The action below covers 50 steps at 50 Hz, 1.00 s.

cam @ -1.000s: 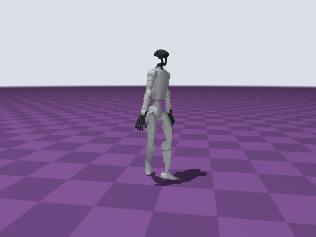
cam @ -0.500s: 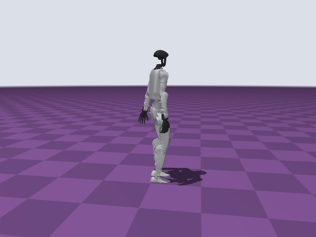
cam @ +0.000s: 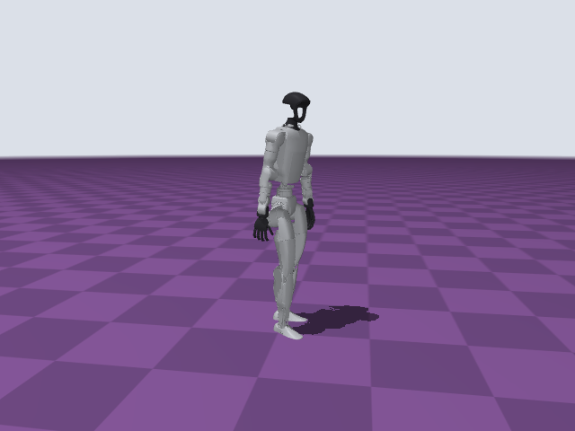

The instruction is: In place motions

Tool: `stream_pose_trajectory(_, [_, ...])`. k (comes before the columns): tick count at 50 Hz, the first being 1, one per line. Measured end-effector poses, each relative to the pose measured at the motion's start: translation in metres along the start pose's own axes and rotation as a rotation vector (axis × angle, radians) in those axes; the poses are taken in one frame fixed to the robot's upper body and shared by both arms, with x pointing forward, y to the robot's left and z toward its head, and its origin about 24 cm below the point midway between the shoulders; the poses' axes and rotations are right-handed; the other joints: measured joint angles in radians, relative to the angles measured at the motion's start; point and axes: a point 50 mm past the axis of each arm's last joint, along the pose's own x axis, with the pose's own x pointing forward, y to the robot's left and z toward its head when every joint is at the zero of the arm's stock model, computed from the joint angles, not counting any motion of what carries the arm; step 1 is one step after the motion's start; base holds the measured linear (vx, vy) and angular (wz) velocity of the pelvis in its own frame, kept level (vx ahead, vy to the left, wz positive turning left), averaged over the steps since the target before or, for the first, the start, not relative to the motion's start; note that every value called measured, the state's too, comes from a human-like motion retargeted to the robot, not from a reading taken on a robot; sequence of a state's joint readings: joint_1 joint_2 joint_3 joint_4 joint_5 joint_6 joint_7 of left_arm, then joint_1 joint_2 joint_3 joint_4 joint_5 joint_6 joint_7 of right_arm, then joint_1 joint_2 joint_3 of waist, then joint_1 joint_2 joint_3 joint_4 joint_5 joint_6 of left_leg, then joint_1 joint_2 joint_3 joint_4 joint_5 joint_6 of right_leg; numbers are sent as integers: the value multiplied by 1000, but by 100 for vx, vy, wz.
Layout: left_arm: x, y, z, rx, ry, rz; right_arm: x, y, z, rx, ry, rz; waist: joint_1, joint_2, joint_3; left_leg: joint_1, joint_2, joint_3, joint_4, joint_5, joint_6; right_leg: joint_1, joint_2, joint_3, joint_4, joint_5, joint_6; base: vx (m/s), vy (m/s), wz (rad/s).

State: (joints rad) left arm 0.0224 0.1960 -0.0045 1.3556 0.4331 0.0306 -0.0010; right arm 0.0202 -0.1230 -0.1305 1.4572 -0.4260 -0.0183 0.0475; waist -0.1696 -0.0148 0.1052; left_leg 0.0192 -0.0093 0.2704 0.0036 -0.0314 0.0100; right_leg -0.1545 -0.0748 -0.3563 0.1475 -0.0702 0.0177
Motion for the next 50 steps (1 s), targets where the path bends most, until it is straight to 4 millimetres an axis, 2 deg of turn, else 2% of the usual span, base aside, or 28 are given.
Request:
stream_pose_trajectory(5, [0, -5, 0, 26, -19, 35, 0, -8, 7, -22, -28, 17, 25, 24, -22, 32, 32, 264, 0, -77, 7, 4, -62, -391, 7, -105, 28, -8, -10, -414])
stream_pose_trajectory(10, [-1, -24, -6, -68, 13, -18, -1, -20, 26, 0, -106, -4, 89, 38, -42, 67, 54, 538, 41, -138, -49, 53, -102, -860, 67, -104, 109, 0, -13, -441])
stream_pose_trajectory(11, [-2, -25, -7, -78, 21, -14, -1, -21, 30, 19, -114, -2, 112, 35, -43, 84, 61, 605, 54, -137, -63, 67, -106, -903, 80, -89, 118, 10, -21, -419])
stream_pose_trajectory(13, [-2, -29, -10, -96, 43, -3, -2, -22, 34, 51, -121, 8, 153, 19, -52, 117, 70, 716, 84, -128, -84, 84, -121, -910, 100, -61, 124, 20, -19, -381])
stream_pose_trajectory(15, [-4, -36, -18, -122, 75, 5, -1, -19, 34, 65, -115, 24, 181, -24, -72, 148, 47, 807, 122, -117, -91, 87, -141, -813, 74, -2, 188, 38, -23, -340])
stream_pose_trajectory(16, [-5, -39, -26, -138, 96, 4, -1, -16, 32, 62, -105, 34, 199, -46, -82, 178, 30, 853, 133, -105, -91, 37, -132, -701, 92, -61, 166, 56, -37, -324])
stream_pose_trajectory(17, [-6, -42, -33, -154, 117, 1, -1, -12, 30, 58, -95, 43, 208, -66, -92, 202, 22, 883, 155, -89, -79, 5, -140, -615, 109, -88, 149, 63, -41, -281])
stream_pose_trajectory(18, [-8, -46, -40, -168, 139, -8, 0, -10, 29, 52, -85, 50, 199, -82, -101, 214, 33, 881, 198, -66, -45, 8, -184, -581, 123, -50, 142, 51, -30, -248])
stream_pose_trajectory(19, [-9, -49, -44, -191, 156, -11, 0, -8, 31, 40, -82, 55, 195, -108, -92, 223, 45, 876, 270, -49, 17, 20, -217, -561, 122, -34, 135, 36, -21, -242])
stream_pose_trajectory(20, [-10, -52, -46, -218, 172, -11, 0, -6, 35, 24, -84, 58, 195, -140, -74, 232, 58, 870, 357, -35, 93, 37, -245, -548, 114, -29, 128, 31, -32, -267])
stream_pose_trajectory(21, [-10, -51, -48, -248, 182, -10, 0, -5, 41, 1, -92, 62, 187, -169, -42, 235, 88, 814, 469, -32, 188, 53, -243, -462, 110, -40, 136, 40, -51, -287])
stream_pose_trajectory(22, [-10, -49, -50, -271, 189, -10, 0, -3, 48, -23, -99, 65, 185, -180, -9, 237, 140, 736, 590, -32, 252, 79, -219, -388, 109, -60, 140, 65, -82, -321])
stream_pose_trajectory(23, [-9, -44, -51, -284, 192, -13, -1, -3, 53, -46, -107, 67, 194, -159, 29, 237, 238, 615, 728, -36, 252, 127, -150, -340, 114, -100, 136, 60, -73, -336])
stream_pose_trajectory(24, [-9, -43, -52, -281, 196, -23, -1, -2, 54, -64, -105, 67, 203, -139, 39, 172, 257, 473, 819, -29, 252, 144, -111, -315, 100, -99, 123, 37, -48, -325])
stream_pose_trajectory(25, [-10, -44, -53, -270, 201, -36, -1, -1, 53, -80, -98, 65, 212, -122, 36, 75, 237, 319, 887, -17, 252, 147, -88, -302, 75, -78, 105, 14, -14, -287])
stream_pose_trajectory(27, [-10, -46, -53, -235, 198, -42, 0, -4, 47, -105, -81, 57, 231, -122, 13, -60, 150, 157, 948, 26, 252, 121, -68, -211, 40, -53, 73, 16, -8, -267])
stream_pose_trajectory(29, [-8, -40, -46, -220, 167, -26, -1, -9, 46, -125, -71, 44, 239, -119, 17, -126, 142, 91, 975, 17, 252, 115, -42, -141, 29, -56, 45, 15, -21, -236])
stream_pose_trajectory(33, [-4, -31, -29, -215, 98, -19, -1, -20, 41, -135, -35, -4, 228, -98, 26, -208, 151, 13, 882, -95, 252, 119, -5, -63, 4, -42, 7, 14, -5, -190])
stream_pose_trajectory(35, [-3, -30, -23, -203, 78, -31, -2, -25, 30, -110, 1, -24, 213, -88, 9, -246, 83, -44, 744, -101, 252, 109, -9, -22, -15, -19, 4, 14, 26, -138])
stream_pose_trajectory(37, [-3, -32, -15, -194, 53, -37, -3, -32, 17, -66, 44, -47, 186, -80, -14, -262, -84, -206, 511, 1, 237, 87, -49, 0, -16, 1, 26, 16, 38, -107])
stream_pose_trajectory(40, [-1, -27, -3, -190, 14, -24, -5, -36, 0, 8, 104, -59, 199, -25, -8, -220, -164, -535, 244, 114, 110, 91, 24, 68, -4, 4, 22, 24, 13, -167])
stream_pose_trajectory(41, [-1, -28, -2, -189, 7, -28, -6, -37, -9, 25, 133, -62, 212, -19, -6, -207, -181, -593, 190, 295, 136, 97, 36, 106, 4, 5, 30, 35, 11, -166])
stream_pose_trajectory(42, [-2, -29, -1, -189, 0, -35, -7, -37, -17, 38, 163, -63, 206, -15, -8, -198, -187, -613, 167, 358, 145, 100, 41, 129, 13, 5, 40, 39, 13, -86])
stream_pose_trajectory(43, [-2, -31, 0, -192, -6, -47, -8, -38, -24, 43, 194, -63, 161, -16, -18, -193, -171, -558, 203, 189, 118, 100, 32, 122, 23, 6, 54, 33, 13, -17])
stream_pose_trajectory(44, [-2, -32, 2, -196, -12, -58, -9, -37, -29, 48, 219, -62, 128, -12, -23, -189, -122, -417, 205, 138, 117, 98, 34, 122, 30, 9, 63, 27, 12, 13])
stream_pose_trajectory(45, [-2, -32, 4, -199, -19, -69, -10, -36, -33, 52, 241, -61, 101, -7, -27, -186, -57, -232, 191, 146, 128, 96, 41, 125, 36, 13, 70, 17, 11, -13])
stream_pose_trajectory(47, [-1, -30, 12, -202, -38, -70, -9, -30, -35, 102, 243, -65, 63, -3, -12, -166, -110, -363, 174, 159, 135, 107, 44, 117, 40, 22, 77, 9, 10, -20])
stream_pose_trajectory(50, [-1, -29, 19, -185, -64, -69, -8, -20, -43, 240, 219, -43, 63, -11, -2, -142, -96, -289, 175, 149, 141, 116, 38, 160, 48, 51, 96, 17, 7, -78])
